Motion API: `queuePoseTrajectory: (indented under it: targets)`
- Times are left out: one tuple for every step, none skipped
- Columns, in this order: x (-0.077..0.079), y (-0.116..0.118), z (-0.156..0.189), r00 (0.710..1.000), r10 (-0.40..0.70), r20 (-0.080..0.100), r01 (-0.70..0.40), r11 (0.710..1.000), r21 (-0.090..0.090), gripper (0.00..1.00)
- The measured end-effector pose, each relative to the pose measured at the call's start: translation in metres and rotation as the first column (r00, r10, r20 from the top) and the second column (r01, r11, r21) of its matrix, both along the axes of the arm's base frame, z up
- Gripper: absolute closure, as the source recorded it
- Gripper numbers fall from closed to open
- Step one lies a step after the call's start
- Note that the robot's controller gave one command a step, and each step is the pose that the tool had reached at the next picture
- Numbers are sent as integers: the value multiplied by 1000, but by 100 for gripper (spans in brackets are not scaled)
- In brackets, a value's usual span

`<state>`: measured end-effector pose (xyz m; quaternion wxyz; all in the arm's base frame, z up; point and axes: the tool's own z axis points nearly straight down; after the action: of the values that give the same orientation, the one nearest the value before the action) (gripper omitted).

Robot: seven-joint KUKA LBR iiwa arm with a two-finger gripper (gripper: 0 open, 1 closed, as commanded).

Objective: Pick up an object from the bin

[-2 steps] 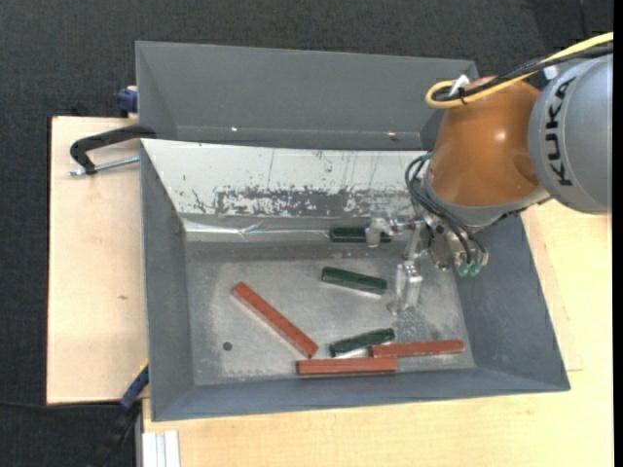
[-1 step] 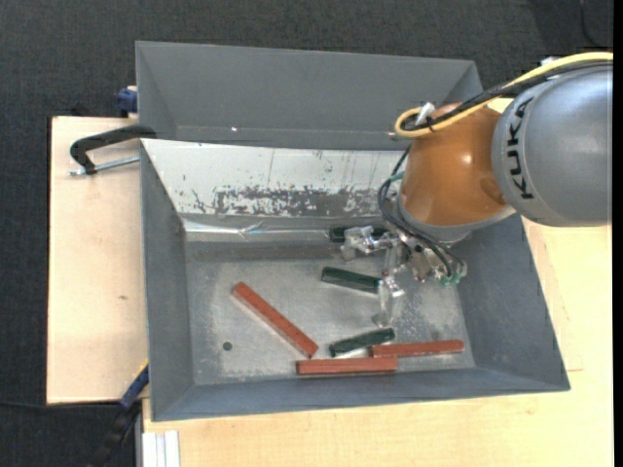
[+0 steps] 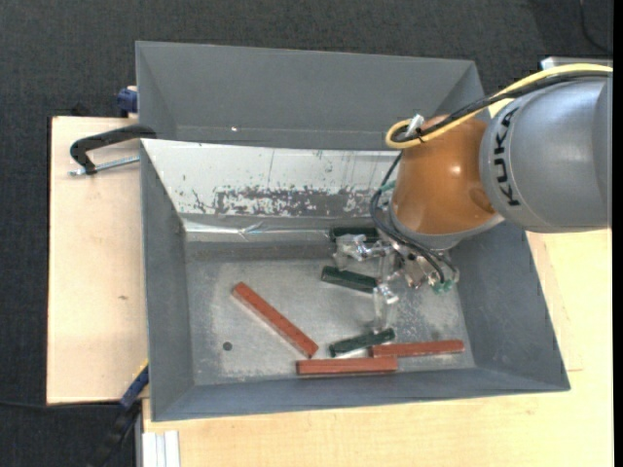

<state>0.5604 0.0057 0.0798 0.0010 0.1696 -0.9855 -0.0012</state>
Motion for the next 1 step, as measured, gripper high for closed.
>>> queuePoseTrajectory:
  targets:
    - [13,9,-4,985,-171,8,171,985,1,0]
